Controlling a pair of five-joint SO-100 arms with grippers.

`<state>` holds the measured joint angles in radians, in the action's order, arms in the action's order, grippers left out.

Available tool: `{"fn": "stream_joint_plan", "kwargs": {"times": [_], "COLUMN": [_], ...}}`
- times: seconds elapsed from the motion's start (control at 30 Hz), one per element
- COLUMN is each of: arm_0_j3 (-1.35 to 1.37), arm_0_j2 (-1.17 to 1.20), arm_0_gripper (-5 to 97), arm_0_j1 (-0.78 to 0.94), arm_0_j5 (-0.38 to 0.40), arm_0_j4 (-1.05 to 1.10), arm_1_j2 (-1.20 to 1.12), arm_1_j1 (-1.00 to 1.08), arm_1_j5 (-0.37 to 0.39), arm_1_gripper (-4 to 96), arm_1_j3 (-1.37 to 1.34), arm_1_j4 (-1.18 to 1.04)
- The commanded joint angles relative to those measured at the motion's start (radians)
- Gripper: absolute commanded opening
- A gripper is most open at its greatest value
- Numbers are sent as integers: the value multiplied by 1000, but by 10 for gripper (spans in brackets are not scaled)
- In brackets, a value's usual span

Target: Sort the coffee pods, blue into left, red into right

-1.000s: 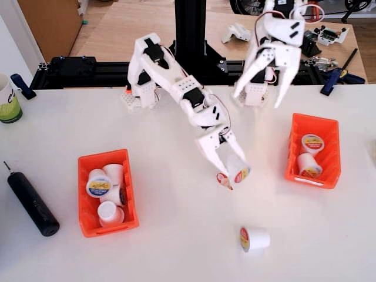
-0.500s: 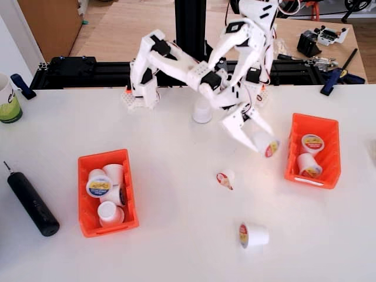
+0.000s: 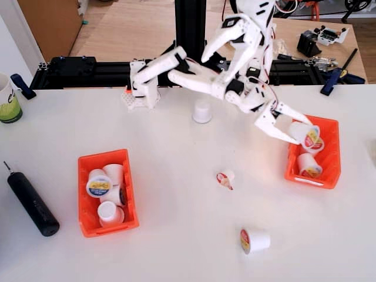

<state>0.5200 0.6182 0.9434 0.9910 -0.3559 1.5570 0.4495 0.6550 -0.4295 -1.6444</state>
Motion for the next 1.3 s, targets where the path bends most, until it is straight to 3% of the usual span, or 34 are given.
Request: {"fn": "stream_joint_plan", "kwargs": {"times": [0.0,0.1,0.17,0.27,0.33,0.5,0.6,0.7,0.93,1.03,1.2,1.27], "arm_0_j3": [-216,-216,-218,-296,-319,-354,-494,-591,-704,-687,-35,316], "arm_0_j2": [-97,-127,-127,-127,-126,-140,-140,-140,-137,-80,298,591], "arm_0_gripper": [177,212,247,301,304,302,292,286,292,284,273,274], "arm_0_j1": [25,28,17,-34,-51,-54,-89,-121,-126,-146,-143,-164], "arm_0_j5": [25,71,61,-103,-132,-80,-78,3,239,175,192,264], "arm_0_j4": [43,89,89,-9,-49,-149,-396,-713,-1442,-1448,-1445,-1442], "arm_1_j2": [37,32,32,32,32,32,32,31,31,29,-11,-44], "arm_1_j1": [8,8,8,6,5,8,8,-58,-272,-330,-373,-396], "arm_1_j5": [26,67,89,121,135,158,233,275,643,733,802,833], "arm_1_gripper": [298,296,297,320,312,308,283,305,295,290,265,269], "arm_1_j3": [21,0,-35,-94,-109,-112,-198,-391,-367,-456,-474,-474], "arm_1_j4": [25,40,57,83,89,104,158,354,393,518,618,646]}}
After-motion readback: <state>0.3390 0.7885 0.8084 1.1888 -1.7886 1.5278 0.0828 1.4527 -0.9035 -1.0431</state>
